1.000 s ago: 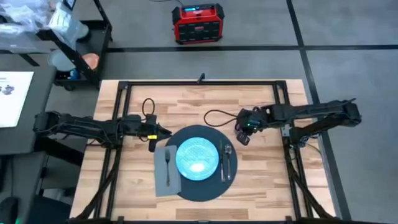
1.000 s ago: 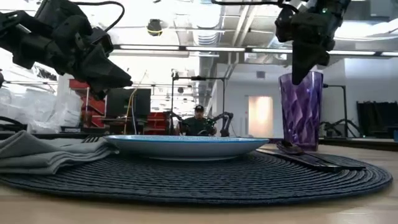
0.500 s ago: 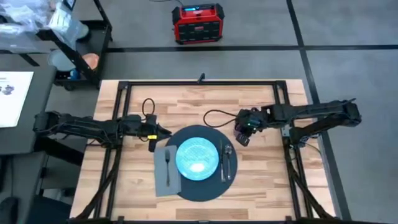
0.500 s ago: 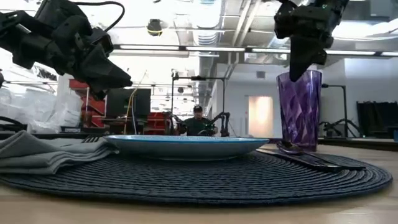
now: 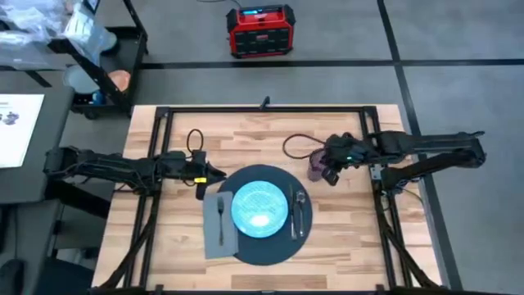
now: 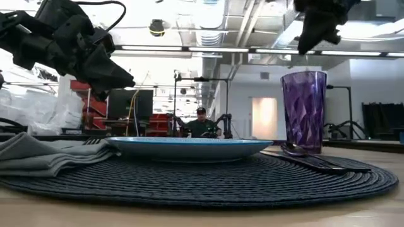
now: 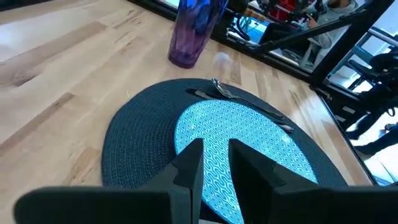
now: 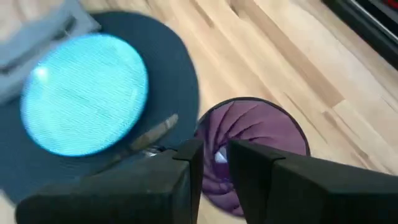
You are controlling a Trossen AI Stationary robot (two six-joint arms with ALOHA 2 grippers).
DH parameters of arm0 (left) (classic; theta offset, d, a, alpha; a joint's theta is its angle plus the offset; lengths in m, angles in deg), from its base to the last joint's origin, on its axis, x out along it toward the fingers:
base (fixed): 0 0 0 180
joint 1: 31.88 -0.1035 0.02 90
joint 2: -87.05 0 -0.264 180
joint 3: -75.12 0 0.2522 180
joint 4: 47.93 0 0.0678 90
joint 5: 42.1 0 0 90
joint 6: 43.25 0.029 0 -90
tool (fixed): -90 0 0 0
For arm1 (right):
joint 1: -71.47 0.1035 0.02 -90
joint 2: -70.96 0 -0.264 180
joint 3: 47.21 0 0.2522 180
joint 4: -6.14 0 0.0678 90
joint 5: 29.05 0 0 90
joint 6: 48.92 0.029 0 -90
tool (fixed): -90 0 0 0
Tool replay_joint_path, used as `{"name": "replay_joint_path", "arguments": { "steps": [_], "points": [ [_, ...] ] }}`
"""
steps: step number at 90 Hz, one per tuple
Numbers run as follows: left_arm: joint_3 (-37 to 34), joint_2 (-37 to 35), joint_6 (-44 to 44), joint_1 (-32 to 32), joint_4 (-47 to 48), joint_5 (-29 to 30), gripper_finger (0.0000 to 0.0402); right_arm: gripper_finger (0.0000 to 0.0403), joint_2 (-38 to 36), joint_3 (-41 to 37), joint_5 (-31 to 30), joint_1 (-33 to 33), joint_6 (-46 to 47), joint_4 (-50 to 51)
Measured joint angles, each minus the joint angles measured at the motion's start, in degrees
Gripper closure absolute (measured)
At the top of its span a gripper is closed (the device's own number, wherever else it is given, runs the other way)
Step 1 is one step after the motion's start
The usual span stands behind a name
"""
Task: Set table place
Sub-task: Return to Home Position
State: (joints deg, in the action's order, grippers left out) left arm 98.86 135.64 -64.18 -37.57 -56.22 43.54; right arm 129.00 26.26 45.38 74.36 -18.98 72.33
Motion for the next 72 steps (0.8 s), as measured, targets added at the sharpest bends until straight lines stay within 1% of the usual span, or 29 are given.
{"name": "replay_joint_path", "arguments": {
  "steps": [7, 17, 24, 36, 45, 59, 72],
  "points": [
    [0.01, -0.76, 0.19, 0.0, -1.47, 0.0, 0.0344, 0.0342, -2.67, 0.0, -0.7, 2.29, 0.74, -0.22],
    [0.02, -3.73, 2.34, 0.4, -2.17, 0.05, 0.0344, 0.0342, -5.53, -0.92, -5.38, 7.27, 2.17, -1.13],
    [0.02, -7.15, 3.9, 1.04, -2.26, 0.04, 0.0344, 0.0342, -7.53, -3.86, -9.41, 11.43, 4.07, -2.13],
    [0.02, -14.84, 6.33, 2.16, 0.19, 0.06, 0.0344, 0.0342, -10.13, -11.3, -15.34, 19.17, 11.37, -4.08],
    [0.02, -21.24, 8.35, 3.05, 6.23, 0.16, 0.0344, 0.0343, -12.0, -18.39, -17.48, 24.4, 14.46, -11.66],
    [0.02, -30.66, 10.38, 4.4, 14.42, 2.86, 0.0344, 0.0351, -14.16, -29.42, -22.22, 30.87, 13.32, -28.41],
    [0.02, -38.13, 14.11, 4.76, 18.2, 4.2, 0.0344, 0.0363, -17.1, -36.58, -26.22, 34.37, 13.14, -36.48]
  ]
}}
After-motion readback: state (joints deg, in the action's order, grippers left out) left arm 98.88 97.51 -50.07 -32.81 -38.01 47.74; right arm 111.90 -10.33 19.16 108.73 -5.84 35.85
